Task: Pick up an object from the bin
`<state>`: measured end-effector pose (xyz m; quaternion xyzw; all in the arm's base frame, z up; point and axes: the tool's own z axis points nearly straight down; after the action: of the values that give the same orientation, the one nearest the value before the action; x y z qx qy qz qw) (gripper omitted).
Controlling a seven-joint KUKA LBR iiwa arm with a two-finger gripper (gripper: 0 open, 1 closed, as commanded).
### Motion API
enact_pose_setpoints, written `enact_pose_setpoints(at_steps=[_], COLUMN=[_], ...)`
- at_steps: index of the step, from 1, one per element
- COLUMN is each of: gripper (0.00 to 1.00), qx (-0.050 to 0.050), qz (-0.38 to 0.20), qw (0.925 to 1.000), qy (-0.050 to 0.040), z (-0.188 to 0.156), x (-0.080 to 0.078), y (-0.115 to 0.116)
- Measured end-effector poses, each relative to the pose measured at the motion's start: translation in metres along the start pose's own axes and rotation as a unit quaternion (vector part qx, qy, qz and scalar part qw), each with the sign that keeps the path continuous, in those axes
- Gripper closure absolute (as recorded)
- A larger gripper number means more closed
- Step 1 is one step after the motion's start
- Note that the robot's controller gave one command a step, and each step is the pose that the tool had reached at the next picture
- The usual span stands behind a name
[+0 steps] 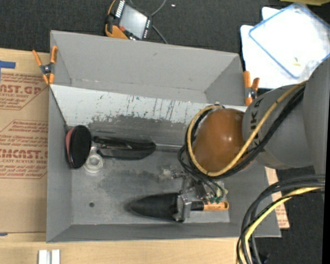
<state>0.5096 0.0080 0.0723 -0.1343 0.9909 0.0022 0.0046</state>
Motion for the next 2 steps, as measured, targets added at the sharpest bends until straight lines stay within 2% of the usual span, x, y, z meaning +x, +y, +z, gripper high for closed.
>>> enact_pose_setpoints(at_steps=[1,2], gripper=[0.0,0.0], qx=[0.0,0.0], qz=[0.018,-0.021], qw=[0.9998,0.9998], qy=[-0.0005,-0.0006], z=[-0.001,0.002], x=[0.0,-0.024], y=[0.002,0.031])
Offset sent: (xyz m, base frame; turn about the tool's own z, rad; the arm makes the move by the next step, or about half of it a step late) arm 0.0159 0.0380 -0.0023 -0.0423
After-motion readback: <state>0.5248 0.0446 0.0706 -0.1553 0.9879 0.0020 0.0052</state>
